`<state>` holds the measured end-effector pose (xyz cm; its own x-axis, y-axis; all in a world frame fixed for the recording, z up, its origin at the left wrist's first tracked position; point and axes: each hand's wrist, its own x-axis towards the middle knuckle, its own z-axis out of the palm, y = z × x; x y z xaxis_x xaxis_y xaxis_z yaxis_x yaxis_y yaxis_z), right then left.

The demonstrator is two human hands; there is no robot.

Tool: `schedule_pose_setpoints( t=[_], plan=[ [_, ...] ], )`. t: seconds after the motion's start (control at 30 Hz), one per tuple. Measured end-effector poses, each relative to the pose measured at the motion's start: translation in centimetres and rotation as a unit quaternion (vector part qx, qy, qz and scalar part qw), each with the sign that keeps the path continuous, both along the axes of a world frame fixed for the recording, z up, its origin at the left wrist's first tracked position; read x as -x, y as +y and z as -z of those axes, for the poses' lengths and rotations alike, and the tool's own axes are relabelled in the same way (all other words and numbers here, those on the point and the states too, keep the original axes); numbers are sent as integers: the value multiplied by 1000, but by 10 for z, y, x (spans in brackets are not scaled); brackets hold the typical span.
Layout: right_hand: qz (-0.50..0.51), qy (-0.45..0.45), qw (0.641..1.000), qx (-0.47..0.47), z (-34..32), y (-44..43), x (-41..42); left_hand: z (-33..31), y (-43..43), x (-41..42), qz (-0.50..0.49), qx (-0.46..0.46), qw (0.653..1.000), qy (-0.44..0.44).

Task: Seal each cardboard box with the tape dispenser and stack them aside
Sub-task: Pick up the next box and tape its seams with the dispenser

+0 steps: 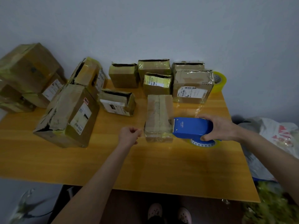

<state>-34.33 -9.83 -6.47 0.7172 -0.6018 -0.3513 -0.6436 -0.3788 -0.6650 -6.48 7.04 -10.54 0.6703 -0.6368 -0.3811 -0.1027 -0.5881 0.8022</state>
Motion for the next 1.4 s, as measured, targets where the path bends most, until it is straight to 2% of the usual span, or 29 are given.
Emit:
schedule_pose_setpoints(
  t=[0.2,0.3,0.33,0.4,0.43,0.47,0.53,0.57,0.63,0.7,0.8,1.03,1.27,1.4],
  plan=[
    [-16,31,999,-8,16,1,-4,11,-4,-1,19,-34,999,-15],
    [-16,31,999,-14,23,2,-5,10,-7,-3,73,-69,994,-48],
    [-15,29,999,-15,24,2,-5,8,-7,-6,120,-106,982,-97],
    [-11,27,999,-19,25,1,-2,7,-1,-15,231,-221,920,-225],
    [-10,26,999,-20,25,1,-1,5,5,-18,247,-248,895,-275],
    [-11,25,999,-18,25,2,0,3,10,-18,239,-240,883,-325],
    [-12,24,999,-21,27,2,2,1,14,-3,227,-86,872,-425],
    [-13,21,999,-26,29,2,2,1,12,13,257,-3,860,-442],
    [-20,18,999,-24,28,3,3,5,7,49,366,53,814,-448],
    [-31,24,999,7,26,6,5,16,3,68,423,-8,787,-449],
    [-35,15,999,38,27,9,8,23,2,61,437,-91,762,-470],
    [-18,-8,1000,0,28,5,20,26,0,58,460,-117,746,-467],
    [4,37,998,-43,25,-10,63,29,-1,53,463,-108,739,-478],
    [-14,88,996,-21,24,-7,53,31,-1,49,464,-112,734,-483]
  ],
)
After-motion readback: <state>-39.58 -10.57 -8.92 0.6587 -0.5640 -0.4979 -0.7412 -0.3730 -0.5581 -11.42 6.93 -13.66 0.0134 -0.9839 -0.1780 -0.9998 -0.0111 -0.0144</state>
